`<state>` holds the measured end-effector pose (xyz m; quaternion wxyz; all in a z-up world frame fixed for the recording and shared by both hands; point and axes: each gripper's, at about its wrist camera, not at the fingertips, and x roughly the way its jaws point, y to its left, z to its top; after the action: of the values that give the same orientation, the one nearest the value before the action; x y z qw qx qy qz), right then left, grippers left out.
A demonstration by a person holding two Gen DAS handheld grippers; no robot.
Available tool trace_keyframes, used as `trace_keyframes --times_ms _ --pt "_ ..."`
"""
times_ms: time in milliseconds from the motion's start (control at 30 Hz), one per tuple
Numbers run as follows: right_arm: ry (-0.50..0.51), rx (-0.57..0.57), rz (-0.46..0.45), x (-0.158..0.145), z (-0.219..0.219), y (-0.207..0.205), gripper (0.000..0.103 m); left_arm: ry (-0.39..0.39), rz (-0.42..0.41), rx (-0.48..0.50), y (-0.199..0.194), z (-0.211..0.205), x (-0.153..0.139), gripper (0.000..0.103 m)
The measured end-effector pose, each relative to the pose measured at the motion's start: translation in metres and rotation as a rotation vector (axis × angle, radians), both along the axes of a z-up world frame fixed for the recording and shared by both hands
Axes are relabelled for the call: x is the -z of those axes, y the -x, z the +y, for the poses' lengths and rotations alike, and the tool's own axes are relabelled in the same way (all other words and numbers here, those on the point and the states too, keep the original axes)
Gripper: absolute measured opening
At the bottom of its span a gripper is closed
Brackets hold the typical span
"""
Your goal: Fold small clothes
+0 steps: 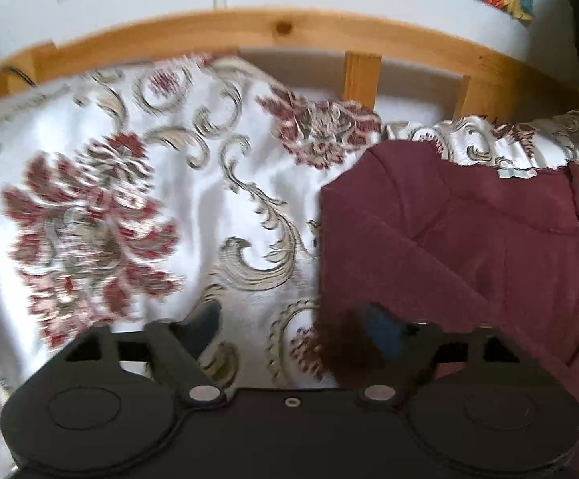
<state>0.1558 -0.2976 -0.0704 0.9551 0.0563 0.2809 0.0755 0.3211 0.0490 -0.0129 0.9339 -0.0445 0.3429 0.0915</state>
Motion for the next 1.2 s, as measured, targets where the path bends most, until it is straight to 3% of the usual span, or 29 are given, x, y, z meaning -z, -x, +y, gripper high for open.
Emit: trace_keyframes --times_ms 100,267,467,600,733,900,1033,1200 --pt "0.024 -0.031 -0.022 -0.009 0.002 0.004 0.092 -0.024 -0.031 0.057 0.036 -0.009 -0.001 0.097" --pt "0.081 -0.071 -0.042 -0.024 0.004 0.012 0.102 -0.032 -0.051 0.183 0.102 -0.028 0.000 0.102" --pt "0.075 -0.122 0.017 -0.035 0.000 0.023 0.103 -0.069 -0.036 0.351 0.167 -0.040 0.004 0.102" --pt "0.175 -0.151 0.021 -0.041 0.004 0.044 0.103 -0.096 -0.030 0.450 0.201 -0.039 0.003 0.102" --pt "0.271 -0.199 0.036 -0.035 0.006 0.083 0.103 -0.179 -0.004 0.550 0.225 -0.039 0.007 0.102" --pt "0.415 -0.306 0.145 -0.012 0.022 0.113 0.103 -0.304 0.046 0.652 0.245 -0.046 0.027 0.102" --pt "0.531 -0.363 0.201 0.002 0.043 0.114 0.103 -0.398 0.083 0.660 0.249 -0.052 0.053 0.102" --pt "0.559 -0.399 0.216 0.012 0.057 0.111 0.103 -0.428 0.062 0.591 0.243 -0.052 0.059 0.103"
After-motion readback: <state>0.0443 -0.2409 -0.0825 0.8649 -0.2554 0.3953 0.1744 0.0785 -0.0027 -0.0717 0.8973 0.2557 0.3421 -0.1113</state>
